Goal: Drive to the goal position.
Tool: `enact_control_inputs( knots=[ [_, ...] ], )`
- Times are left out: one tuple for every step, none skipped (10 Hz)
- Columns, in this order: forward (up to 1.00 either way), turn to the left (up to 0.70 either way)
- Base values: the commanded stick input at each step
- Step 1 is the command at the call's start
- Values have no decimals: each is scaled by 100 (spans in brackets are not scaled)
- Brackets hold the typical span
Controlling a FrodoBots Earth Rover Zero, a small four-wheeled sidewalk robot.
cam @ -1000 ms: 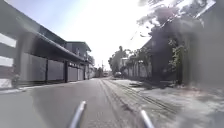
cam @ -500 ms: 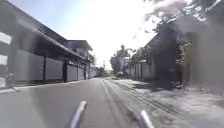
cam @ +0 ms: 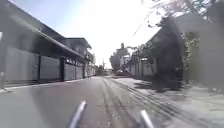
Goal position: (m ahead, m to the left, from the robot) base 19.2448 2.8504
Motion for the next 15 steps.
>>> enact_control_inputs(
  knots=[
    [85,0],
    [85,0],
    [85,0],
    [85,0],
    [85,0],
    [85,0],
    [85,0],
    [85,0],
    [85,0],
    [85,0],
    [85,0],
    [85,0],
    [85,0],
    [85,0],
    [85,0]
  ],
)
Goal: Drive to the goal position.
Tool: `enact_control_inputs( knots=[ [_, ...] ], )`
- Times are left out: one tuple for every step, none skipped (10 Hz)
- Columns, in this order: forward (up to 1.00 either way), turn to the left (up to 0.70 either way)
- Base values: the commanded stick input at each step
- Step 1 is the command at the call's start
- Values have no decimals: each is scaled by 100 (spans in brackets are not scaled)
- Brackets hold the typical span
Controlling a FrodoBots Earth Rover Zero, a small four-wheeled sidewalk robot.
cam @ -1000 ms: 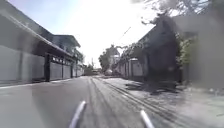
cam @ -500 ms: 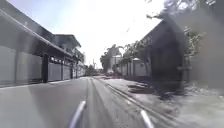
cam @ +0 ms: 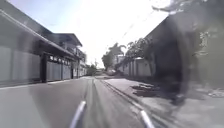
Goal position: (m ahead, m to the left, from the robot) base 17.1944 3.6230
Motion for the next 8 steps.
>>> enact_control_inputs(
  knots=[
    [85,0],
    [85,0],
    [85,0],
    [85,0],
    [85,0],
    [85,0],
    [85,0],
    [85,0]
  ],
)
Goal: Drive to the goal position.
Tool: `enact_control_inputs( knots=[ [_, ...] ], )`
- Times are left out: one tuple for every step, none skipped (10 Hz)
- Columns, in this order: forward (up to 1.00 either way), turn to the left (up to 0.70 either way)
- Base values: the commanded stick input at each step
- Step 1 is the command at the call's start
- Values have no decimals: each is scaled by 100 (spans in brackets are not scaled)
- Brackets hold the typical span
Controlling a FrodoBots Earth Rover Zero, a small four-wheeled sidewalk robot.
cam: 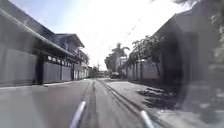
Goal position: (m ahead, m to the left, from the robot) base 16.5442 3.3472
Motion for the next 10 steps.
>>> enact_control_inputs(
  knots=[
    [85,0],
    [85,0],
    [85,0],
    [85,0],
    [85,0],
    [85,0],
    [85,0],
    [85,0],
    [85,0],
    [85,0]
  ],
)
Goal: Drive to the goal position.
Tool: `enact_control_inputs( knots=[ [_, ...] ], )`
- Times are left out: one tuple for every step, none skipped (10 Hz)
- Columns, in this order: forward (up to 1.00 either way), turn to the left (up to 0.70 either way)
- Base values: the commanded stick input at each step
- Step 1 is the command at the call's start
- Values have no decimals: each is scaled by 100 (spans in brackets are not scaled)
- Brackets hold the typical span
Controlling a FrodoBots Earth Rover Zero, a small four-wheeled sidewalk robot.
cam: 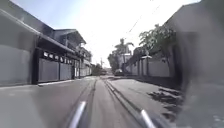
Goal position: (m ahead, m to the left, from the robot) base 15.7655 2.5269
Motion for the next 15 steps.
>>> enact_control_inputs(
  knots=[
    [85,0],
    [85,0],
    [85,0],
    [85,0],
    [85,0],
    [85,0],
    [85,0],
    [85,0],
    [85,0],
    [85,0],
    [85,-2],
    [85,-18],
    [85,-34],
    [85,-34],
    [85,-34]
  ],
)
